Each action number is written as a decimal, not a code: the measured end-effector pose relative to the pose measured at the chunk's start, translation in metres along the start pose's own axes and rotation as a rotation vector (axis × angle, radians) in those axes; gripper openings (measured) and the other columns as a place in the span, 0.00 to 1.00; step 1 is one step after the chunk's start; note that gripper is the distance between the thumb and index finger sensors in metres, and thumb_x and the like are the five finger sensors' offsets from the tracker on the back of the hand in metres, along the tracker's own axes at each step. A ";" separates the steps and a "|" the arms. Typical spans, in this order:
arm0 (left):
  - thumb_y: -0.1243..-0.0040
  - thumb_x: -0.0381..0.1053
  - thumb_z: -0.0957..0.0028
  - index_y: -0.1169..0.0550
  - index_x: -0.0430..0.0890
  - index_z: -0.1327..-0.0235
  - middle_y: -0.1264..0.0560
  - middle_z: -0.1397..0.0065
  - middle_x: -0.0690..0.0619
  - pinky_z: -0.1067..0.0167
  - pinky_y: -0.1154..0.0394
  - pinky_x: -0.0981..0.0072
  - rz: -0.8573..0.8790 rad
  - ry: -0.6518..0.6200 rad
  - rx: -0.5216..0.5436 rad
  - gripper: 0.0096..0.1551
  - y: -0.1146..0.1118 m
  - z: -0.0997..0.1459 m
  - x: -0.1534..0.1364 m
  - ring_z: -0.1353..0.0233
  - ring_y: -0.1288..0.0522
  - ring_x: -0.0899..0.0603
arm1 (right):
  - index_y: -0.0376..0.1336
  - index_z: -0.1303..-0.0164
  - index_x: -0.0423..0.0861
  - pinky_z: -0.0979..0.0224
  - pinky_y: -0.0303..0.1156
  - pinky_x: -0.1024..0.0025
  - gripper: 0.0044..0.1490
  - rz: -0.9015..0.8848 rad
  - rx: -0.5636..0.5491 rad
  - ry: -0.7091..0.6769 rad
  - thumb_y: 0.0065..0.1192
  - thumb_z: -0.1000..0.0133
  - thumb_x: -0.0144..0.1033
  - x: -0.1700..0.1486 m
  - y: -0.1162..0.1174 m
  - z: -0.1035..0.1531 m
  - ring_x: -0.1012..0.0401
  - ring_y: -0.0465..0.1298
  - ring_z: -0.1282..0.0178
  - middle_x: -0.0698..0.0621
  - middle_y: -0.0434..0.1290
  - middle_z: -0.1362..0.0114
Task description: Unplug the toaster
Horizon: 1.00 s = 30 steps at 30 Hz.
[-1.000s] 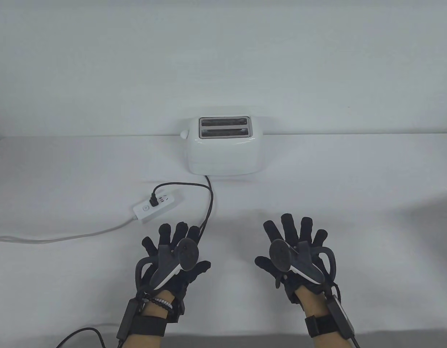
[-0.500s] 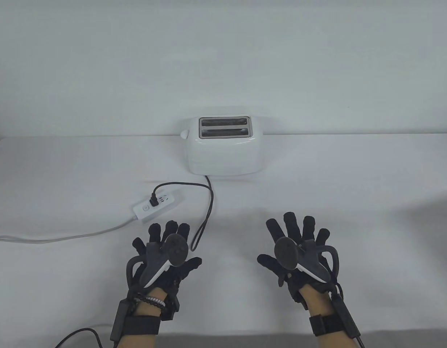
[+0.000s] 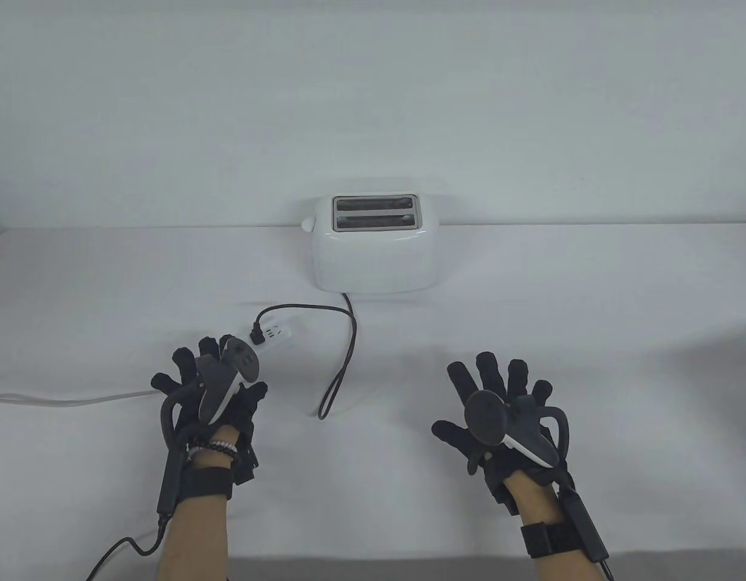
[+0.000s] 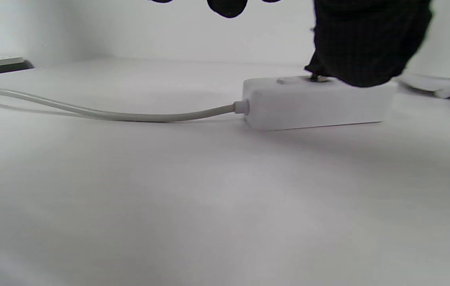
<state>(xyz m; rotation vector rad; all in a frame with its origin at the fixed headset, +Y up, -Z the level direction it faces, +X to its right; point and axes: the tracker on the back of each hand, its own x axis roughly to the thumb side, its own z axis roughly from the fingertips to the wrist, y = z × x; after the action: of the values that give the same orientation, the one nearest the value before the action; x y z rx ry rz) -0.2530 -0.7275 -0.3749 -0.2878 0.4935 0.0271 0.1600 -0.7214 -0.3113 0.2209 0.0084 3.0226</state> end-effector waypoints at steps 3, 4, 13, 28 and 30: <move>0.39 0.70 0.52 0.64 0.71 0.17 0.62 0.04 0.65 0.16 0.67 0.25 0.018 0.041 -0.069 0.61 -0.003 -0.020 0.002 0.04 0.66 0.37 | 0.41 0.18 0.60 0.34 0.44 0.17 0.63 -0.007 -0.003 0.006 0.55 0.62 0.77 -0.002 -0.001 0.000 0.26 0.46 0.20 0.40 0.41 0.12; 0.39 0.69 0.51 0.64 0.72 0.18 0.63 0.04 0.66 0.15 0.67 0.26 0.035 0.050 -0.102 0.61 -0.005 -0.028 0.003 0.04 0.66 0.38 | 0.41 0.19 0.60 0.34 0.44 0.17 0.63 -0.009 -0.003 0.010 0.55 0.62 0.77 -0.003 -0.002 -0.001 0.26 0.46 0.20 0.40 0.41 0.12; 0.40 0.63 0.46 0.54 0.77 0.19 0.48 0.08 0.71 0.08 0.63 0.35 0.072 0.031 -0.119 0.48 -0.023 -0.056 0.011 0.05 0.48 0.48 | 0.43 0.18 0.60 0.33 0.45 0.18 0.63 -0.049 -0.023 0.033 0.55 0.61 0.77 -0.012 -0.005 -0.003 0.27 0.49 0.20 0.40 0.43 0.12; 0.33 0.59 0.53 0.42 0.63 0.16 0.38 0.12 0.56 0.13 0.43 0.43 0.221 -0.396 0.050 0.50 -0.001 0.000 -0.008 0.18 0.29 0.44 | 0.44 0.18 0.59 0.33 0.46 0.18 0.62 -0.120 -0.080 0.063 0.54 0.61 0.77 -0.024 -0.014 0.009 0.28 0.51 0.20 0.40 0.46 0.12; 0.33 0.59 0.53 0.42 0.63 0.16 0.37 0.12 0.55 0.13 0.42 0.43 0.214 -0.451 0.068 0.50 0.003 0.012 -0.003 0.18 0.29 0.44 | 0.44 0.18 0.59 0.33 0.46 0.18 0.62 -0.140 -0.090 0.069 0.54 0.61 0.77 -0.027 -0.016 0.013 0.28 0.51 0.20 0.41 0.46 0.12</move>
<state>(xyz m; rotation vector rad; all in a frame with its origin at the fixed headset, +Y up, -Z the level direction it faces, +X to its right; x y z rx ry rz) -0.2506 -0.7216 -0.3646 -0.1537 0.0748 0.2768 0.1901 -0.7083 -0.3030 0.1034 -0.1025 2.8810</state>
